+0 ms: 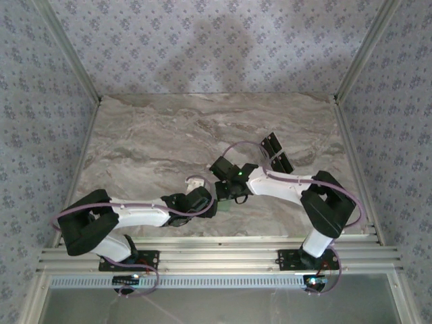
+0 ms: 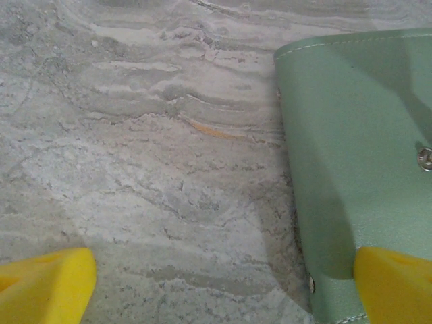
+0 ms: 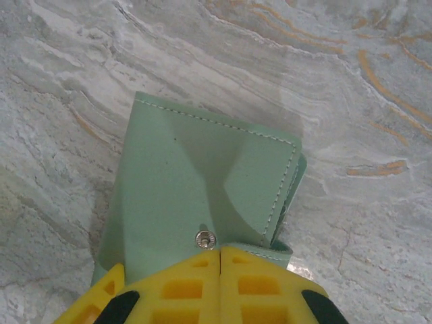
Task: Put the credit cards into the card holder
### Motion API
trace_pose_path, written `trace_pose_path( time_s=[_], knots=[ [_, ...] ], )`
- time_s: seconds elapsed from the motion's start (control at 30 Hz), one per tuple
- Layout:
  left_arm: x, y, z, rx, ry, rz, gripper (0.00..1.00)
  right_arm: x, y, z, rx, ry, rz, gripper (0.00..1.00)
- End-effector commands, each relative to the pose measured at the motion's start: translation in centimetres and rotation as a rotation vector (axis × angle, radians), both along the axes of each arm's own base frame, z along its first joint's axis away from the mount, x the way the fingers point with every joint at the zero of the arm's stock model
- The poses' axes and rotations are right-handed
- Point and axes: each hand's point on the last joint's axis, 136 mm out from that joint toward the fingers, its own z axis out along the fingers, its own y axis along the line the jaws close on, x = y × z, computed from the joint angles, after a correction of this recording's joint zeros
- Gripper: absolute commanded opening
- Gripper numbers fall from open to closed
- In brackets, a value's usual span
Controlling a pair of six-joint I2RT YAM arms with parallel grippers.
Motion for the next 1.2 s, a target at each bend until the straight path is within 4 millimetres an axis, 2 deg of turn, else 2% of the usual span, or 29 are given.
trace_pose_path(
  time_s=[0.0, 0.37, 0.6, 0.9, 1.17],
  knots=[
    [-1.9, -1.3, -1.9, -0.039, 0.111, -0.060, 0.98, 0.5, 0.1, 0.0, -0.039, -0.022, -0.003, 0.00],
    [-2.0, -1.3, -2.0, -0.038, 0.114, -0.061, 0.98, 0.6, 0.9, -1.5, -0.082, -0.011, 0.012, 0.00],
    [-2.0, -1.3, -2.2, -0.036, 0.115, -0.061, 0.98, 0.2, 1.6, -2.1, -0.089, -0.001, 0.030, 0.00],
    [-1.9, -1.3, -2.1, -0.036, 0.114, -0.060, 0.98, -0.9, 1.7, -3.1, -0.099, 0.016, 0.038, 0.00],
    [-2.0, -1.1, -2.3, -0.032, 0.117, -0.058, 0.98, -1.0, 1.8, -1.8, -0.083, -0.010, 0.029, 0.00]
  ],
)
